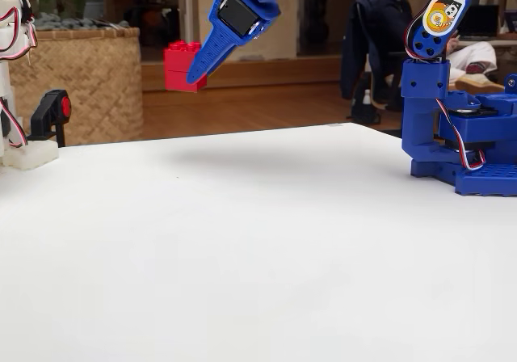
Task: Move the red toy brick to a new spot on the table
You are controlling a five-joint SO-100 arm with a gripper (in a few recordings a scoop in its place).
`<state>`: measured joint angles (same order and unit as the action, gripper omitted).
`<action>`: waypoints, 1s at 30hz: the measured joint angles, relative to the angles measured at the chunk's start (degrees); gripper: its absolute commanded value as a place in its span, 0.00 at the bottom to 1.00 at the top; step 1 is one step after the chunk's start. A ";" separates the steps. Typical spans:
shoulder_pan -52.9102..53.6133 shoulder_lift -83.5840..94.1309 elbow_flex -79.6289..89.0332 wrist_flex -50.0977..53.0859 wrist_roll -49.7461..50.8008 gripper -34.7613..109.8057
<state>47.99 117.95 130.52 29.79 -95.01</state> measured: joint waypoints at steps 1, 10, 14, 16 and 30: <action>3.34 -0.70 -0.26 0.09 -1.58 0.24; 26.89 -4.04 0.35 -1.05 -13.71 0.24; 31.64 -4.13 5.98 -4.22 -16.70 0.24; 32.43 -4.13 9.67 -6.50 -17.14 0.24; 33.40 -4.04 15.47 -14.06 -13.27 0.40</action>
<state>81.39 113.91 145.99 15.73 -108.28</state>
